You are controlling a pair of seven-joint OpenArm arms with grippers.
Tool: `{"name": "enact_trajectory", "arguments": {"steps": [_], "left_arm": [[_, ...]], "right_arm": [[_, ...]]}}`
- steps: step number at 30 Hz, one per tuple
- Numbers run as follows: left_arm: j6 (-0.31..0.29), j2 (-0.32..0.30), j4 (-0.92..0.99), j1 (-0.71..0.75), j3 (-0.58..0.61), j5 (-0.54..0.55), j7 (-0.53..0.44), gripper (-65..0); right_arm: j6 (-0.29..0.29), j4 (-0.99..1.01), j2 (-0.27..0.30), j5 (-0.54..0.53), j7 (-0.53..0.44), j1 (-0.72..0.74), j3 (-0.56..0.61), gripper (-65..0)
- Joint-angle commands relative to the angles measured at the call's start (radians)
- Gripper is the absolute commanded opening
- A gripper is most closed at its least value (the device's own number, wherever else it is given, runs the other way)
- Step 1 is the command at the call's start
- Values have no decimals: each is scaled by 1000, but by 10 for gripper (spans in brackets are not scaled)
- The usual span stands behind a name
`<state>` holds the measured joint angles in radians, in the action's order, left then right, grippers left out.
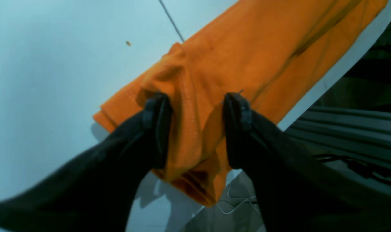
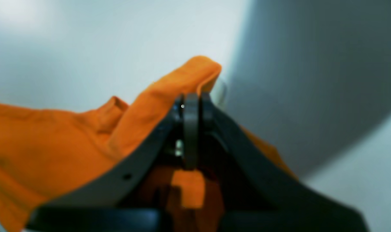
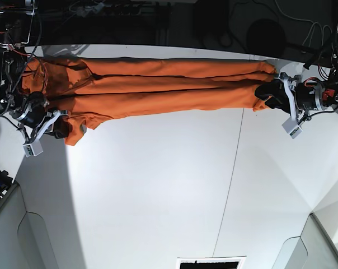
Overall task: Layout the t-shirt on the table in an organized manner, then fold the t-shirt properly
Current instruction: 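Lift the grasped edge and fold it over onto the shirt with both grippers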
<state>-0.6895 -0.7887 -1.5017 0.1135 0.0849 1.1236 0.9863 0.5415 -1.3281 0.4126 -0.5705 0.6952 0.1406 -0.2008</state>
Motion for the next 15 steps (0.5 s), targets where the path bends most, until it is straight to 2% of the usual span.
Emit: {"name": "enact_trajectory", "arguments": {"steps": [1,6,15], "left_arm": [[-9,-20,-12,-13,-10,8,-18,-357],[-9,-20,-11,-13,-10,8,-31,-357],[-9,-20,-11,-13,-10,8,-36,-357]], "right_arm": [[2,-51,19,-38,-3,-6,-27,-650],[2,-242,19,-150,70,-136,-132,-650],[5,-499,14,-216,78,-420,-327,-650]]}}
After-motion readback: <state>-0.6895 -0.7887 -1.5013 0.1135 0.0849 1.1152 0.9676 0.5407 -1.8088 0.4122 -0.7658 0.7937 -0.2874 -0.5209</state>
